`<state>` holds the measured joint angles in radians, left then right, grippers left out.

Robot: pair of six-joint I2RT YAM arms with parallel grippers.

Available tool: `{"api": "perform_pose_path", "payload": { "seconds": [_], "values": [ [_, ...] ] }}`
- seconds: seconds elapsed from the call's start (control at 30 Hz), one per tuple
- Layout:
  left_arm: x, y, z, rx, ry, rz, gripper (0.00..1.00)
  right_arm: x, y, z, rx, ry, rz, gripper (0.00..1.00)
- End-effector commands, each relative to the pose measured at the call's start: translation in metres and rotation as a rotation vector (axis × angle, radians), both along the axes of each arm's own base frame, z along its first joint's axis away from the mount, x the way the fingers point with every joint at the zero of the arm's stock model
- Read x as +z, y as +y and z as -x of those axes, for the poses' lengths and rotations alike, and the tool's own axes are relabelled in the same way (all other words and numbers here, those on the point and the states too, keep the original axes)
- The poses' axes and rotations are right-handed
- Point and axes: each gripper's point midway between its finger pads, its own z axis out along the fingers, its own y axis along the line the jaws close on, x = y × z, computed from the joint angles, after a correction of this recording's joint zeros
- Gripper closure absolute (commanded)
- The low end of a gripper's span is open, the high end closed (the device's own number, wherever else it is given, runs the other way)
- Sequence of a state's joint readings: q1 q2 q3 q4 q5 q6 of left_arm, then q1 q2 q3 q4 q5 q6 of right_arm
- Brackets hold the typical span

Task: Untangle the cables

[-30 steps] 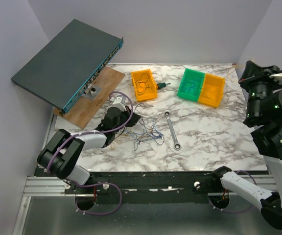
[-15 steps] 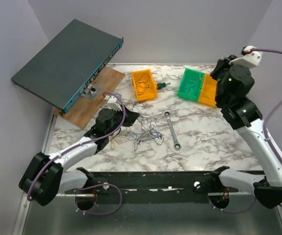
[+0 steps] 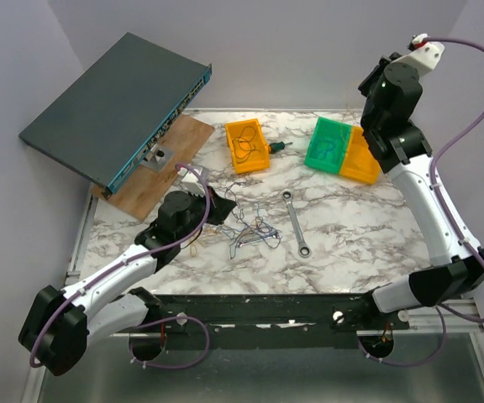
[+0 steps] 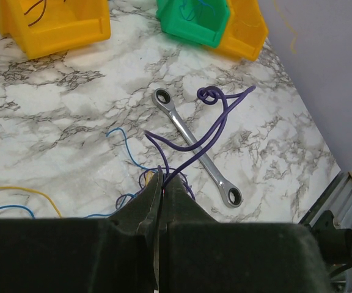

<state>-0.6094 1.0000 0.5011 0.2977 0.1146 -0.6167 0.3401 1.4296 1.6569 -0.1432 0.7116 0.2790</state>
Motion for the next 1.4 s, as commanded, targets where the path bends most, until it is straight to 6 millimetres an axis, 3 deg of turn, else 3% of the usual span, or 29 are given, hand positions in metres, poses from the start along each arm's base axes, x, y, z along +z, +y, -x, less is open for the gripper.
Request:
{"api": "perform_pose_path", "payload": {
  "seconds": [0.0, 0.3, 0.53, 0.73, 0.93, 1.1, 1.37],
  "values": [
    [0.016, 0.002, -0.003, 0.014, -0.035, -0.021, 1.0, 0.016, -0.013, -0.021, -0.015, -0.036, -0.008, 0.99],
    [0.025, -0.015, -0.002, -0.034, -0.015, -0.039, 1.0, 0.003, -0.079, -0.056, -0.077, -0.008, -0.06, 0.99],
    [0.034, -0.019, -0.008, -0.019, -0.032, -0.05, 1.0, -0.028, -0.113, -0.073, -0.08, 0.04, -0.111, 0.99],
    [0.038, -0.025, -0.012, -0.024, -0.035, -0.052, 1.0, -0.089, -0.116, -0.078, -0.062, 0.139, -0.135, 0.99],
    [0.037, -0.028, -0.012, -0.029, -0.034, -0.056, 1.0, -0.177, -0.112, -0.076, -0.055, 0.289, -0.165, 0.99],
    [0.033, -0.025, -0.012, -0.025, -0.037, -0.069, 1.0, -0.238, -0.116, -0.078, -0.087, 0.397, -0.182, 0.99],
    [0.032, -0.02, -0.011, -0.014, -0.052, -0.093, 1.0, -0.296, -0.134, -0.082, -0.19, 0.562, -0.15, 0.99]
  ]
}}
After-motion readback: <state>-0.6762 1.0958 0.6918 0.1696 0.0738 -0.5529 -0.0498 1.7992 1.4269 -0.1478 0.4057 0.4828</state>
